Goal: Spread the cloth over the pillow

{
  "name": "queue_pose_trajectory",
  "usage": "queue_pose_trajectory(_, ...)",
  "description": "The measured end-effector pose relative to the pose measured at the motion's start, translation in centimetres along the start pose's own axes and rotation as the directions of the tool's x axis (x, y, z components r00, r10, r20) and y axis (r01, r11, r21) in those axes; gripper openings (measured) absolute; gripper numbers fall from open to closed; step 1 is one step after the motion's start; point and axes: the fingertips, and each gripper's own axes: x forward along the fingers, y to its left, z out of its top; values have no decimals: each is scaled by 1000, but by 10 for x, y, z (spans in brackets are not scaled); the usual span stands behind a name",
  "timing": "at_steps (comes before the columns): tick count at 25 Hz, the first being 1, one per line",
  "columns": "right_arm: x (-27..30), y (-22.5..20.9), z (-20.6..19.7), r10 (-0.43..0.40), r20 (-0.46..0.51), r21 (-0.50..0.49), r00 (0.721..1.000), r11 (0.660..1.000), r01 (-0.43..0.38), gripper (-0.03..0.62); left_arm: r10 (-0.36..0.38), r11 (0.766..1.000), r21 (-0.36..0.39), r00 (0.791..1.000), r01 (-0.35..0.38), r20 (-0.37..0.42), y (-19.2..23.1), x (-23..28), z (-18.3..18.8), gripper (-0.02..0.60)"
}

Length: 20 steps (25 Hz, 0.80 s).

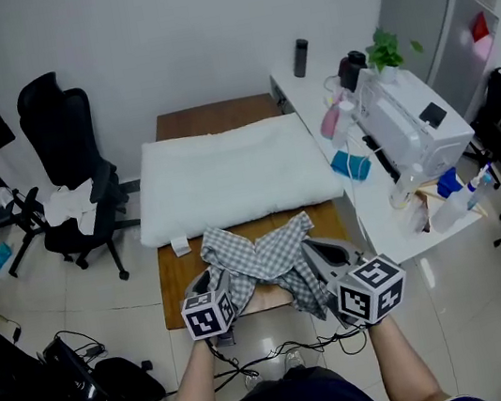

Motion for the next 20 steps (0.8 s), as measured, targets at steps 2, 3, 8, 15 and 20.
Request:
queue_pose_trajectory(2,0,-3,-1,-5,-5,2,1000,1000,5,8,27,1000,-9,1000,-27,-6,10,4,0,189)
queue_pose_trajectory(3,-1,-5,-2,-7,-7,3,1000,1000,7,8,40,999,-13,999,-40,-10,15,6,1,189)
queue_pose_trajectory(8,0,-12,-4,-16,-16,9,1000,1000,16,8,53,999,-12,998,-53,-35,26,17,3,189)
queue_pose_trajectory(15,6,-23,-7,-35,-27,18,999,999,35,8,82,996,-16,996,-83,-44,43,34,11,189)
queue_pose_trajectory(20,8,-33,-10,-51,-40,29,998,998,53,8,89,996,17,993,-88,-82,53,55,11,179)
